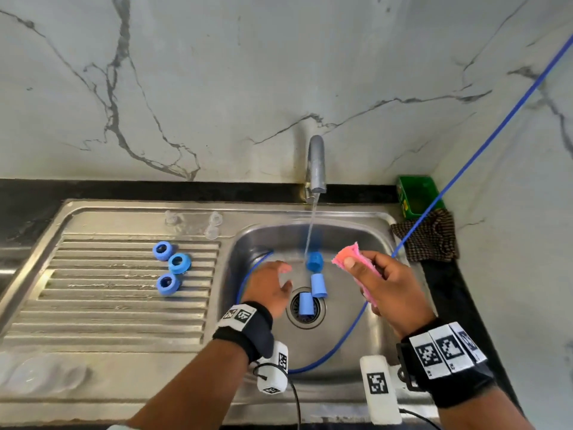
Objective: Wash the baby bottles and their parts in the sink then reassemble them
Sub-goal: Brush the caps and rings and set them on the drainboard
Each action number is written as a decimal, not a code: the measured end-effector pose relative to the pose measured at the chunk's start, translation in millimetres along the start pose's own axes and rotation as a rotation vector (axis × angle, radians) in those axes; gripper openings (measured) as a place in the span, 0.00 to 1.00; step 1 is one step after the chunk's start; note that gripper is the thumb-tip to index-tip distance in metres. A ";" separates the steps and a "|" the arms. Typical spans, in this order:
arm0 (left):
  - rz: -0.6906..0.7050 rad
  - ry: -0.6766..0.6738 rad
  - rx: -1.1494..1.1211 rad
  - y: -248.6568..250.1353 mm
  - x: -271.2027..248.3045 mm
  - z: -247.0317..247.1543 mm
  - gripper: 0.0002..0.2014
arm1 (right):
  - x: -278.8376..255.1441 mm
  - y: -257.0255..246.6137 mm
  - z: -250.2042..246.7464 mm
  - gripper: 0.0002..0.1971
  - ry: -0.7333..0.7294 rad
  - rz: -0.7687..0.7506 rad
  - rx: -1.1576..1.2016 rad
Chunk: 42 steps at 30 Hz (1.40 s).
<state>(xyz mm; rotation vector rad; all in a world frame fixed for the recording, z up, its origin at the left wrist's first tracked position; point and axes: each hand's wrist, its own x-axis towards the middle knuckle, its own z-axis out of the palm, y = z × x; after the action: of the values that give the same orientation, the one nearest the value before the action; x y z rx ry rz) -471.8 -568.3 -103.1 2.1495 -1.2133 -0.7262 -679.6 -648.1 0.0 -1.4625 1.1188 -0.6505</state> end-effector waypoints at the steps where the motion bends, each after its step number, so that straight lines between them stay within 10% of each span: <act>1: -0.027 -0.038 0.009 0.7 6.0 9.3 0.16 | 2.0 1.5 -4.4 0.09 0.004 0.000 -0.003; 17: -0.363 -0.378 0.183 -26.9 75.2 104.9 0.17 | 62.3 44.3 -27.0 0.11 0.023 0.125 0.020; 35: -0.492 -0.369 0.224 -30.6 87.2 130.5 0.29 | 98.2 67.5 -13.3 0.09 -0.025 0.225 -0.057; 42: -0.343 -0.181 0.147 -12.4 90.3 86.2 0.21 | 84.4 53.4 -14.8 0.13 -0.024 0.186 -0.022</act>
<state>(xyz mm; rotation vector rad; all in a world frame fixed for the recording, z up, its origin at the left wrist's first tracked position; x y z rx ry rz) -484.0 -659.9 -188.0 2.4938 -1.0211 -1.0229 -674.0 -726.2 -63.8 -1.3613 1.2298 -0.4910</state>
